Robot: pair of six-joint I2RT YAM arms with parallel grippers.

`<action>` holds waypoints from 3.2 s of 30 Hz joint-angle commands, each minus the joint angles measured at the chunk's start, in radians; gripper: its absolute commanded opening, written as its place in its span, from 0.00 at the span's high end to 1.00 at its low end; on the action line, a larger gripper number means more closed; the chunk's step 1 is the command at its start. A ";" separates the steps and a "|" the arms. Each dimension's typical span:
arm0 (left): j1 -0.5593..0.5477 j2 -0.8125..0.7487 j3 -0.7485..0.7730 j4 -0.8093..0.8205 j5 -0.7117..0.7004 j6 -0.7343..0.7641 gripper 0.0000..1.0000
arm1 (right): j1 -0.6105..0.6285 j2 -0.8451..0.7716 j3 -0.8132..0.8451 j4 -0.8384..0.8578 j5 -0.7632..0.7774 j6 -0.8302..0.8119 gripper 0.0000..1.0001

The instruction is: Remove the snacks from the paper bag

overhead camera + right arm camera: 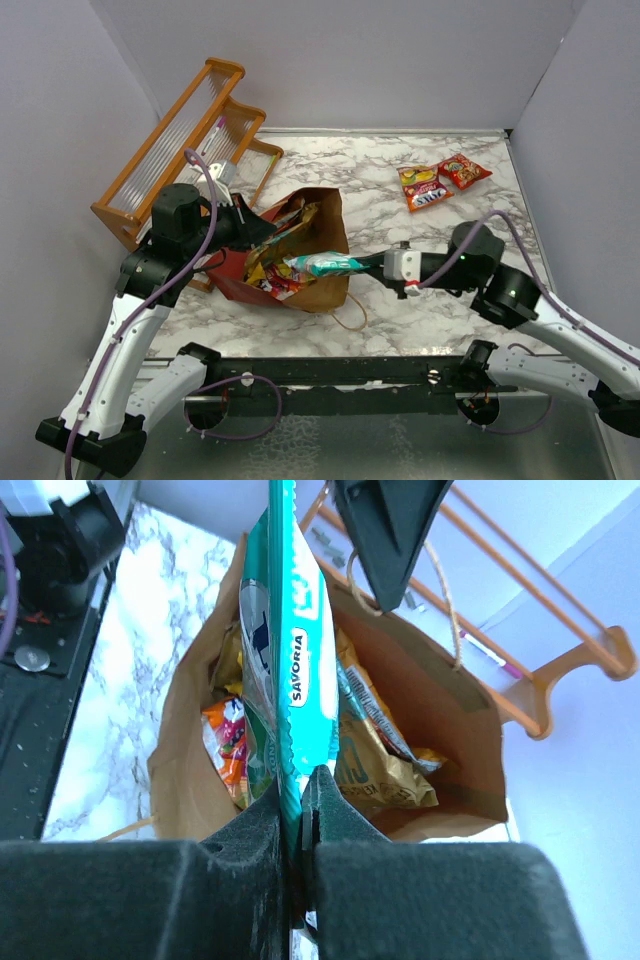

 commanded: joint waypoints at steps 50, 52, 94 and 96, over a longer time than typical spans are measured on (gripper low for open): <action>-0.003 0.010 -0.009 -0.044 -0.051 -0.019 1.00 | -0.583 1.036 -0.029 1.083 0.789 1.518 0.99; -0.003 0.008 -0.018 -0.037 -0.053 -0.021 1.00 | -0.582 1.075 -0.030 1.103 0.850 1.545 0.99; -0.004 -0.085 -0.063 0.071 0.017 -0.067 1.00 | -0.507 -0.086 -0.561 0.740 -0.282 0.718 0.16; -0.003 -0.088 -0.064 0.068 0.019 -0.069 1.00 | -0.435 -0.061 -0.512 0.717 -0.268 0.607 0.16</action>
